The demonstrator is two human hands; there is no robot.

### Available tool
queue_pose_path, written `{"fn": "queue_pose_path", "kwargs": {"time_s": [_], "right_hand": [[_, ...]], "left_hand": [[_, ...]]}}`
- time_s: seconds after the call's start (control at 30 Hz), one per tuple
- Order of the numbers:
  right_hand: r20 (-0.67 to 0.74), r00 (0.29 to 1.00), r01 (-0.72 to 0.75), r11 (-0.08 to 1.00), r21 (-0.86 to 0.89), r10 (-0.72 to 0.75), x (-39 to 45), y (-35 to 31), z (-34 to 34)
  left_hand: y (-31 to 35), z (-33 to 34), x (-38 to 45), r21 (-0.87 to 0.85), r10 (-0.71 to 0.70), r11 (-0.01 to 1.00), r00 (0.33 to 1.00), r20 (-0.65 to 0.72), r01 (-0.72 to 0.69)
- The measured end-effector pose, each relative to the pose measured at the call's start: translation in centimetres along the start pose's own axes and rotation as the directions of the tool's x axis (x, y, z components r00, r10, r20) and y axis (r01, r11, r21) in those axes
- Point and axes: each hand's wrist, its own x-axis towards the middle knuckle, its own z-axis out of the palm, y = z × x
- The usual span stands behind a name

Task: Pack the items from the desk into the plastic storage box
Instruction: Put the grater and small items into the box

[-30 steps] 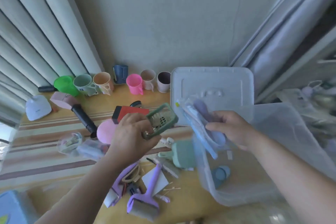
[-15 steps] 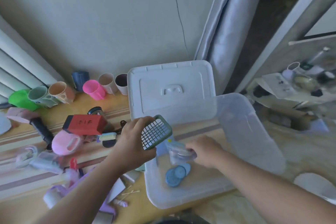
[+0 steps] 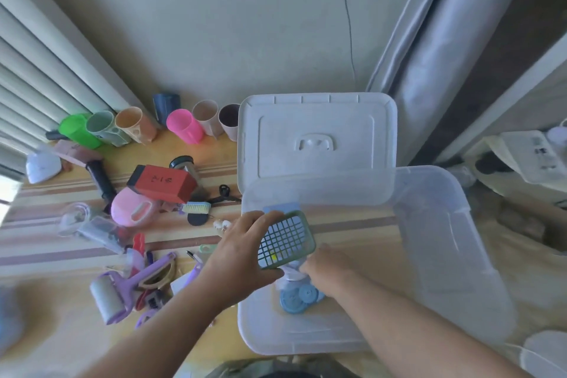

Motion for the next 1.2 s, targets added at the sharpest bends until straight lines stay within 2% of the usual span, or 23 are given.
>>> {"fn": "queue_pose_path", "kwargs": {"time_s": [0.07, 0.13, 0.23, 0.27, 0.3, 0.33, 0.4, 0.47, 0.53, 0.6, 0.67, 0.77, 0.83, 0.9, 1.07, 1.2], "right_hand": [[0.057, 0.994, 0.094, 0.995, 0.013, -0.095, -0.8, 0.8, -0.3], [0.031, 0.994, 0.093, 0.976, 0.198, -0.101, -1.9, 2.3, -1.5], [-0.219, 0.974, 0.090, 0.801, 0.591, 0.053, -3.8, 5.7, -3.6], [-0.270, 0.960, 0.122, 0.755, 0.644, 0.076, -4.9, 6.6, -4.5], [-0.294, 0.956, 0.178, 0.739, 0.650, 0.029, -6.0, 7.3, -5.3], [-0.297, 0.954, 0.221, 0.768, 0.601, -0.042, -7.0, 7.6, -5.9], [-0.326, 0.926, 0.313, 0.874, 0.372, -0.193, -8.7, 7.1, -6.7], [-0.440, 0.863, 0.353, 0.919, 0.175, -0.248, -8.7, 6.7, -6.1], [-0.514, 0.819, 0.338, 0.938, 0.074, -0.255, -8.2, 6.6, -5.4], [-0.548, 0.802, 0.322, 0.945, 0.063, -0.237, -7.3, 7.4, -4.9], [-0.555, 0.814, 0.247, 0.967, 0.062, -0.172, -6.0, 8.8, -4.6], [-0.481, 0.876, 0.045, 0.998, 0.038, -0.022, -3.4, 10.6, -4.0], [-0.412, 0.911, -0.011, 1.000, -0.005, 0.008, -1.4, 10.4, -3.4], [-0.365, 0.931, -0.005, 1.000, -0.022, -0.003, 0.5, 9.4, -2.9], [-0.298, 0.954, 0.018, 0.999, 0.036, -0.006, 3.7, 8.3, -0.8], [-0.300, 0.954, 0.036, 0.993, 0.113, 0.000, 3.7, 9.1, 0.0]], "left_hand": [[0.0, 0.1, 0.5, 0.038, 0.005, 0.999, 1.000, 0.019, -0.006], [-0.1, 0.5, 1.0, 0.098, 0.047, 0.994, 0.998, 0.033, -0.050], [0.0, 1.6, 1.9, 0.216, 0.097, 0.969, 0.990, 0.106, -0.118], [0.1, 2.1, 2.2, 0.220, 0.095, 0.968, 0.987, 0.130, -0.122], [0.4, 2.6, 2.6, 0.208, 0.098, 0.970, 0.984, 0.152, -0.128], [0.7, 3.2, 3.1, 0.189, 0.107, 0.972, 0.980, 0.168, -0.139], [1.8, 4.2, 3.8, 0.138, 0.119, 0.979, 0.974, 0.193, -0.147], [3.1, 5.0, 4.4, 0.081, 0.122, 0.987, 0.972, 0.201, -0.140], [3.9, 5.6, 4.6, 0.034, 0.113, 0.992, 0.976, 0.188, -0.122], [3.8, 6.1, 4.5, 0.026, 0.113, 0.992, 0.979, 0.172, -0.120], [3.2, 6.2, 4.1, 0.077, 0.083, 0.992, 0.976, 0.201, -0.100], [2.4, 5.6, 2.8, 0.288, 0.036, 0.952, 0.975, 0.221, -0.100], [2.0, 5.7, 1.8, 0.417, -0.019, 0.905, 0.974, 0.226, -0.079], [1.6, 6.2, 1.0, 0.509, -0.040, 0.857, 0.973, 0.228, -0.084], [1.8, 6.6, -0.1, 0.608, -0.123, 0.792, 0.962, 0.246, -0.054], [2.0, 6.7, -0.3, 0.591, -0.122, 0.805, 0.962, 0.244, -0.048]]}}
